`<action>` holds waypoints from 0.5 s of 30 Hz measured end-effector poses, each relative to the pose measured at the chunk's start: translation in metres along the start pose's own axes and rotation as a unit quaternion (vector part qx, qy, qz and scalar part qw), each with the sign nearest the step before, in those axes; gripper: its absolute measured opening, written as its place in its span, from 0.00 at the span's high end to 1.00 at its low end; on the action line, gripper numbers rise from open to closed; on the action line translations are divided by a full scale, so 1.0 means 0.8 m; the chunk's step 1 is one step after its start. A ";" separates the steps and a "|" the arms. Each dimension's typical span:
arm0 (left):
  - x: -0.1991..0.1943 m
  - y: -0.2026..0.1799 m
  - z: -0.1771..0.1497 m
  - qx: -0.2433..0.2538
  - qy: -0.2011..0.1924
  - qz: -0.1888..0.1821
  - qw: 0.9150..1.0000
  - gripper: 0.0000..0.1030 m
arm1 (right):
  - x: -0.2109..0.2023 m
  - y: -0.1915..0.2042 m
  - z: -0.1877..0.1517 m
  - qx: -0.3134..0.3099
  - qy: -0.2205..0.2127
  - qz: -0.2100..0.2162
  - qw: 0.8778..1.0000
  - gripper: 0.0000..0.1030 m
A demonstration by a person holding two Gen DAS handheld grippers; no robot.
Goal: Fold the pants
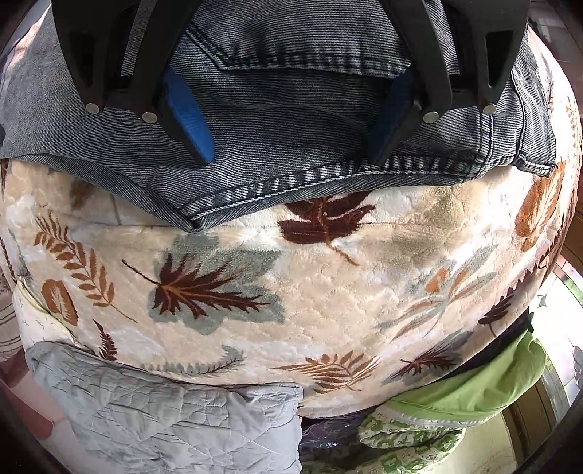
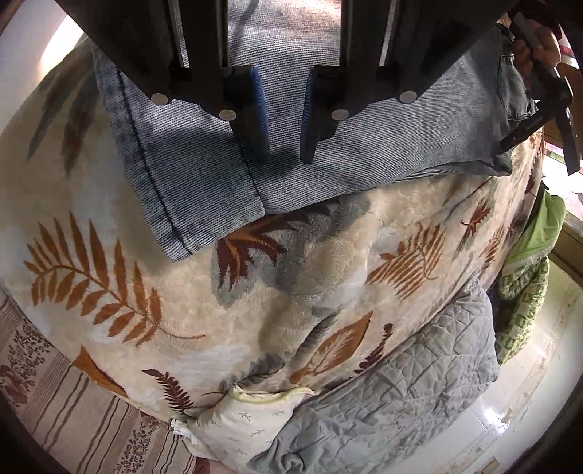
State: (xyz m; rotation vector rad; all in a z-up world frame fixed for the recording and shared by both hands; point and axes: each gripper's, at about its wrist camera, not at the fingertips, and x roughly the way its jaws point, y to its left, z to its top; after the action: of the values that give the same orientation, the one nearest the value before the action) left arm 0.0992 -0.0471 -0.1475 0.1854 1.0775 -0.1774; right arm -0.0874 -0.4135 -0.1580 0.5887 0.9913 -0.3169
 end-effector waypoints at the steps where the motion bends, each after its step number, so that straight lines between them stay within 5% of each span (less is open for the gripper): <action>1: 0.004 -0.002 0.001 0.004 0.002 0.005 1.000 0.16 | 0.004 0.002 0.003 -0.005 -0.003 -0.001 1.000 0.81; 7: 0.008 -0.007 0.006 0.016 -0.001 0.009 1.000 0.13 | 0.000 0.000 0.015 -0.003 -0.010 0.013 1.000 0.81; 15: -0.046 -0.034 -0.016 0.046 -0.061 -0.020 0.997 0.13 | -0.092 -0.078 -0.039 0.062 -0.061 0.142 0.986 0.80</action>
State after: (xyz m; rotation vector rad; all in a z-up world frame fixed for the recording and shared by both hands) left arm 0.0649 -0.0688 -0.1223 0.2317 0.9519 -0.2719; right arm -0.1791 -0.4458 -0.1278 0.8038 0.7605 -0.1589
